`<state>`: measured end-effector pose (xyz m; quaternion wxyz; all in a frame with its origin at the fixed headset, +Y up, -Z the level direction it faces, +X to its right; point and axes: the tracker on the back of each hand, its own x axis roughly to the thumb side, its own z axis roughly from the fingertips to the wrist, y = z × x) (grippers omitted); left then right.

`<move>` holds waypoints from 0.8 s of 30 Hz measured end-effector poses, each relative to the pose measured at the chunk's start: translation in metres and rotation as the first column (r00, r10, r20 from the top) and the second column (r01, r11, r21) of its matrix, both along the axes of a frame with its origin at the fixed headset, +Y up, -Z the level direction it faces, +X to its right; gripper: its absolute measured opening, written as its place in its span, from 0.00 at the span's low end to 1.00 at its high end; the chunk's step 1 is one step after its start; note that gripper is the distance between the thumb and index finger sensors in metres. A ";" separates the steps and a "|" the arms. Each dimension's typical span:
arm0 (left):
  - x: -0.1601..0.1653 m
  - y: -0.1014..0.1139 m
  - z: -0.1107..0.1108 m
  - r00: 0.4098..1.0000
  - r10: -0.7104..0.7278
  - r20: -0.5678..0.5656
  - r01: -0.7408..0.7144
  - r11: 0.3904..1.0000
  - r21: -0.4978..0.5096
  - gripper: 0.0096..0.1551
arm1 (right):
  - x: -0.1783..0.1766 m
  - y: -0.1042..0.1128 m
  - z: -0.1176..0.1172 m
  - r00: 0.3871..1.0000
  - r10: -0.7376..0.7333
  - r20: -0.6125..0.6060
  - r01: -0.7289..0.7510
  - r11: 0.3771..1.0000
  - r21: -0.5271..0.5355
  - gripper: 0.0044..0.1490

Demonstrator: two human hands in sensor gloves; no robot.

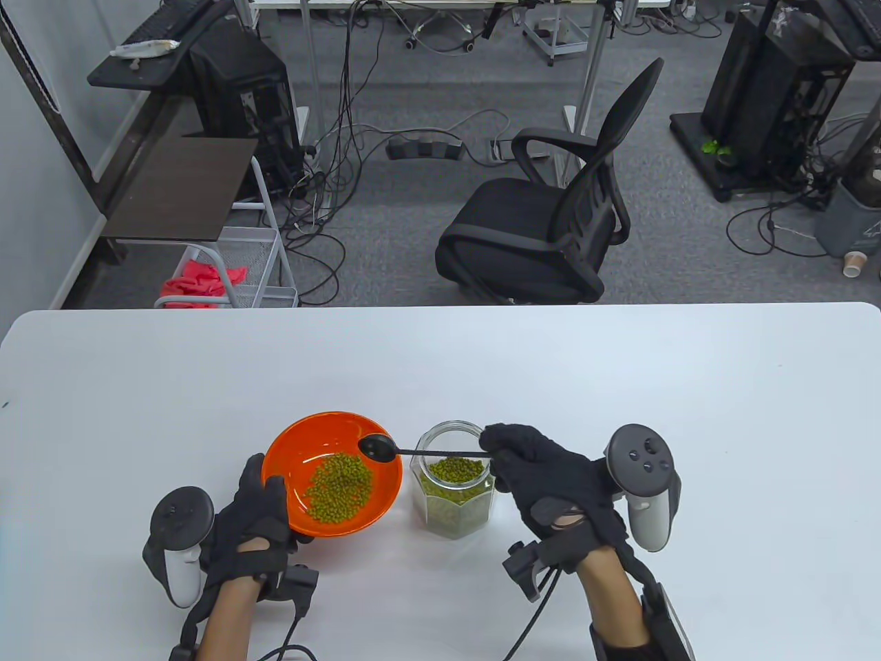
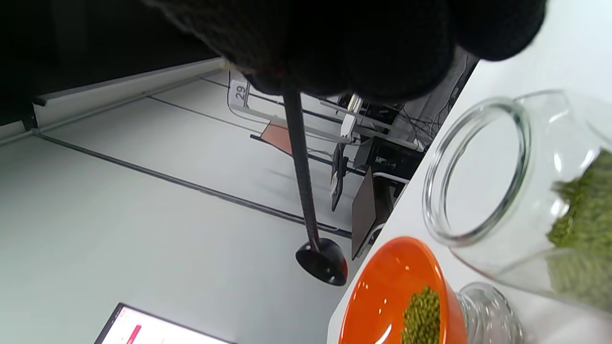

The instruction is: Portion mung beans with measuring scoop (Bowl in hand)

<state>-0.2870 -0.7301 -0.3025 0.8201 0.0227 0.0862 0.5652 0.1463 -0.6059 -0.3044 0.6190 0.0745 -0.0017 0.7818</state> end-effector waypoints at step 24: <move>-0.001 0.001 0.000 1.000 0.000 0.000 0.000 1.000 0.008 0.39 | 0.017 0.006 -0.001 0.912 0.363 0.192 -0.365 0.931 -0.026 0.24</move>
